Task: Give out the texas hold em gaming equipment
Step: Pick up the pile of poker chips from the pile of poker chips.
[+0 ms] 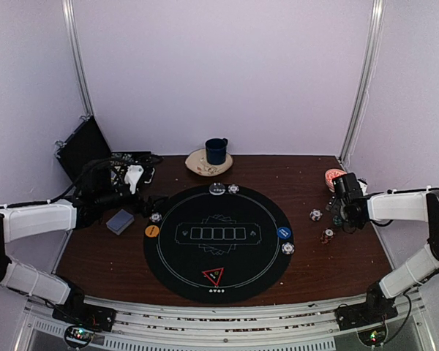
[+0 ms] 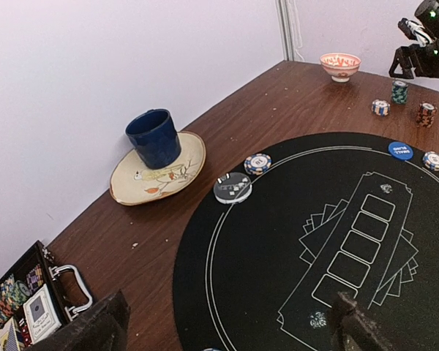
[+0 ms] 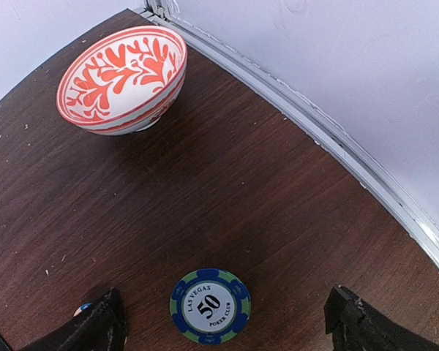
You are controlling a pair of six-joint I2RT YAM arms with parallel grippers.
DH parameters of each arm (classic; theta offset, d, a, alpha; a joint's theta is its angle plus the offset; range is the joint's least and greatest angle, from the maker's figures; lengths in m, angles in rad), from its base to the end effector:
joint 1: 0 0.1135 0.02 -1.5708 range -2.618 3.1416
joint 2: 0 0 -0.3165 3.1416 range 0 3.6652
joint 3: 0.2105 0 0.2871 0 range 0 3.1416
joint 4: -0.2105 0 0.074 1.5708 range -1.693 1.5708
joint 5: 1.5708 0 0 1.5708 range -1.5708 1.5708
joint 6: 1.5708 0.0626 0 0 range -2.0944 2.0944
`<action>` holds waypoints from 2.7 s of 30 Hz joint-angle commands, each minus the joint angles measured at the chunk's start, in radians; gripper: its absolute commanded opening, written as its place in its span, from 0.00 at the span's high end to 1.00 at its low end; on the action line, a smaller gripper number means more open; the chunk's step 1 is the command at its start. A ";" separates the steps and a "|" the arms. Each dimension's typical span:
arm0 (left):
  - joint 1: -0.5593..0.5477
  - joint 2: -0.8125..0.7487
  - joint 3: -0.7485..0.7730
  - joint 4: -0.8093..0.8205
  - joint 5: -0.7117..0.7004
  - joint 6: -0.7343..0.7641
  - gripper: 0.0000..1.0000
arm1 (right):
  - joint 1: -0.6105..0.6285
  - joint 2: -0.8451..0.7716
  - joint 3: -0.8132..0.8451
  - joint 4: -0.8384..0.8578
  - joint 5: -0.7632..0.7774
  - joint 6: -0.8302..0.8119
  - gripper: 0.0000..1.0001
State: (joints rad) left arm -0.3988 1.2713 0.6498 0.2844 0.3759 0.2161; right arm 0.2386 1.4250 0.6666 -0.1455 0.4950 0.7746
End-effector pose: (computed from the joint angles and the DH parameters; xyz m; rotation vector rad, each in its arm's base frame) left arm 0.2810 -0.1433 0.2575 0.8172 1.7290 -0.4816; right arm 0.2975 0.0418 0.1757 0.8132 2.1915 -0.1231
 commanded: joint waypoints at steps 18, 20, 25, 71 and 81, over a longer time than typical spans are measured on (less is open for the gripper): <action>0.004 0.023 -0.016 0.071 0.045 -0.023 0.02 | -0.010 0.108 0.012 0.043 -0.025 -0.026 0.13; 0.004 0.026 -0.014 0.070 0.048 -0.026 0.02 | -0.010 0.112 0.014 0.042 -0.018 -0.026 0.14; 0.004 0.032 -0.012 0.070 0.051 -0.027 0.02 | -0.010 0.107 0.009 0.062 -0.021 -0.034 0.19; 0.004 0.069 0.006 0.059 0.054 -0.035 0.02 | -0.010 0.118 0.004 0.101 -0.044 -0.053 0.47; 0.004 0.072 0.007 0.058 0.054 -0.034 0.02 | -0.010 0.123 0.006 0.093 -0.039 -0.049 0.51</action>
State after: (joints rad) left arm -0.3988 1.3354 0.6434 0.2985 0.4164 0.1909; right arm 0.2352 1.5394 0.6613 -0.0547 0.4450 0.7277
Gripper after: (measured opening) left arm 0.978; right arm 0.489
